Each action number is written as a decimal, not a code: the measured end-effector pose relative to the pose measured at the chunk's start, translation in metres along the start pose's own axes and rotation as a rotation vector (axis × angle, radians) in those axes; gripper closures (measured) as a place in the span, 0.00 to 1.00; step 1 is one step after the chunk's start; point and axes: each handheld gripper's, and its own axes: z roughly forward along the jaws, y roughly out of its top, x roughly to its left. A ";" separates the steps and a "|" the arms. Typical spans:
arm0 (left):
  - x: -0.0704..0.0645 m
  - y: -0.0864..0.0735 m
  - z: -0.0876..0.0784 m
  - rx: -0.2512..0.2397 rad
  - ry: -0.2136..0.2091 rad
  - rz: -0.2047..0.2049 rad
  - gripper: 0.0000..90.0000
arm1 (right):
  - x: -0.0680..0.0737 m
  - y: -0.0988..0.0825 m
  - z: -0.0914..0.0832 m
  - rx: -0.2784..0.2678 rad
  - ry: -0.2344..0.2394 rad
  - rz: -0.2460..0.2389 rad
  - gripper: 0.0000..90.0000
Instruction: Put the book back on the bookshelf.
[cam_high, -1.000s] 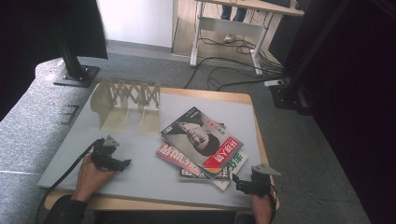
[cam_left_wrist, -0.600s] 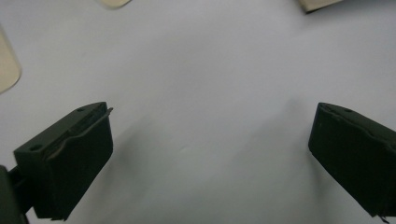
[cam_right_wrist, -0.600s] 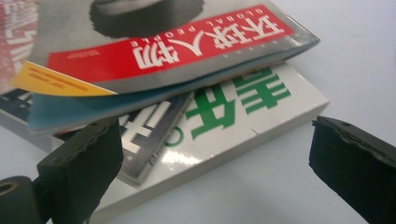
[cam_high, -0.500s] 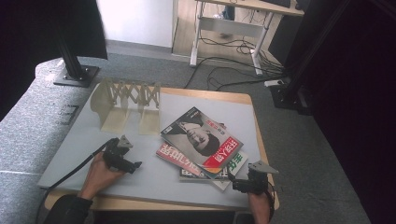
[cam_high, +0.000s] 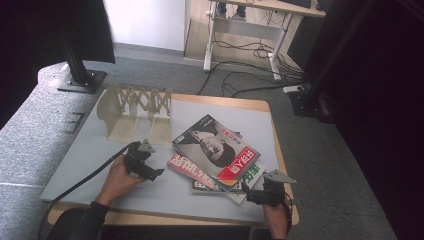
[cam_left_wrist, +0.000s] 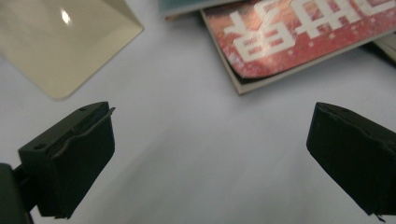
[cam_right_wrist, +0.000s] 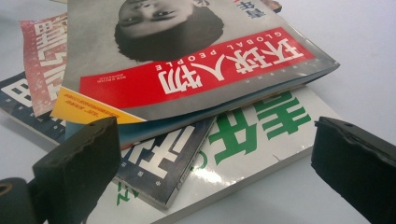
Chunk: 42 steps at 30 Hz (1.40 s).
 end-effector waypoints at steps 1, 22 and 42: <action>0.000 0.003 0.000 0.000 -0.007 0.001 0.01 | 0.000 0.000 0.000 0.000 0.000 0.000 0.02; -0.012 0.071 0.024 0.007 -0.027 0.113 0.02 | 0.011 0.014 0.008 0.015 0.027 -0.033 0.00; -0.007 0.114 0.063 0.032 -0.021 0.109 0.01 | 0.033 0.032 0.028 0.042 0.070 -0.099 0.00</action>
